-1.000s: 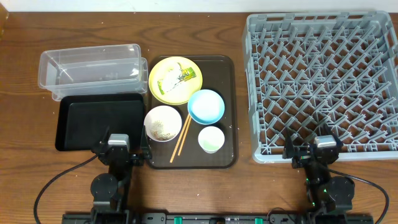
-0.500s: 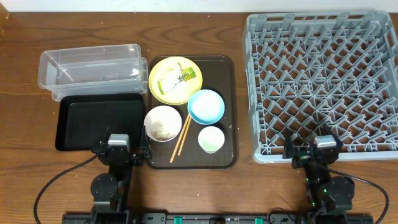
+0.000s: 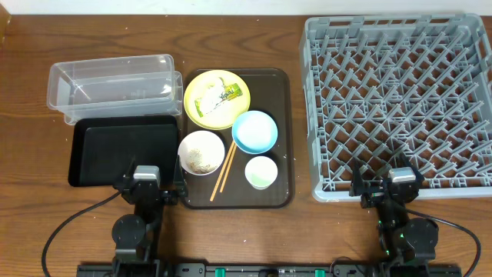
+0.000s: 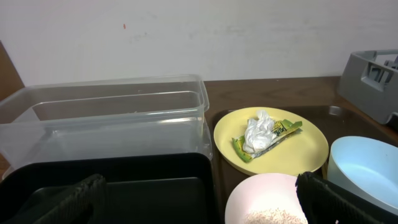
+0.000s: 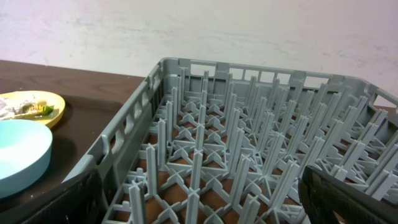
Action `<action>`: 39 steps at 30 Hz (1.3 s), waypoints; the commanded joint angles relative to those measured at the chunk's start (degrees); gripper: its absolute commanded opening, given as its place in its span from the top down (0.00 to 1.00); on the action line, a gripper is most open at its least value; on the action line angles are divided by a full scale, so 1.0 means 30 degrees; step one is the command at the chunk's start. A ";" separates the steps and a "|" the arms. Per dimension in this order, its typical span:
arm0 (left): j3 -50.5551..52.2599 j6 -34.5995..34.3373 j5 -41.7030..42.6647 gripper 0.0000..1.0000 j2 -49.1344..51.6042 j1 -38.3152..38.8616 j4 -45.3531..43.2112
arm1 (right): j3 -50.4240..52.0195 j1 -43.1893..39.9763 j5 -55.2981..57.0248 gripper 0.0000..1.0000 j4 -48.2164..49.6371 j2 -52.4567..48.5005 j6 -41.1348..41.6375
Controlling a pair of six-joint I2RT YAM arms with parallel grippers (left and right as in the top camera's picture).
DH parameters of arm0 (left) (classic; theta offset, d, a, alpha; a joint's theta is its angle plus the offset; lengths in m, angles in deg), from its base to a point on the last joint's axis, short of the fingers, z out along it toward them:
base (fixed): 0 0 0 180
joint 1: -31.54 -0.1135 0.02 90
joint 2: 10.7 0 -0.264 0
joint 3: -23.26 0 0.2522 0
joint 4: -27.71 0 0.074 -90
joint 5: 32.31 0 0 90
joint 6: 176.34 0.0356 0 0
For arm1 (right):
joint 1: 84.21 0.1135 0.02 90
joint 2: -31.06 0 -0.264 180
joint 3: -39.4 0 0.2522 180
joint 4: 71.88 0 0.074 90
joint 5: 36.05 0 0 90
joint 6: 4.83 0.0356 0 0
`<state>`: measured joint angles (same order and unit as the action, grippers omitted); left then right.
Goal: Sort waste into correct bins and load items into the dishwasher rack
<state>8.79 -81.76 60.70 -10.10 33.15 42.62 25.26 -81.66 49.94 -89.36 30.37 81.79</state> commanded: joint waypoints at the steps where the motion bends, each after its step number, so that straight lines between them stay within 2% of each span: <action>1: 0.0160 0.0255 -0.0015 0.01 -0.0124 -0.0080 0.0889 | 0.0022 0.0211 0.0044 0.01 -0.0058 0.0124 0.0182; 17: 0.0160 0.0211 0.0124 0.01 -0.0124 -0.0080 0.0882 | 0.0022 0.0211 0.0189 0.01 0.0007 0.0124 0.0364; 24: 0.0160 -0.1727 0.0117 0.01 -0.0036 -0.0080 0.0889 | 0.0022 0.0211 0.0911 0.01 -0.0131 0.0095 0.0568; 27: 0.0117 -0.3016 0.0117 0.01 0.0248 -0.0080 0.0918 | -0.0146 0.0211 0.2113 0.01 -0.0138 0.0044 0.1909; 34: -0.1319 -0.3220 0.0117 0.01 0.2623 -0.0080 0.1064 | -0.1945 0.0211 0.2273 0.01 -0.0597 -0.1450 0.2419; 39: -0.4007 -0.3213 0.0131 0.01 0.6455 -0.0080 0.1690 | -0.4677 0.0211 0.2499 0.01 -0.1807 -0.4787 0.2404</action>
<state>2.83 -90.72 60.72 4.33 33.15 47.36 16.16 -81.66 56.30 -94.00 20.49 87.81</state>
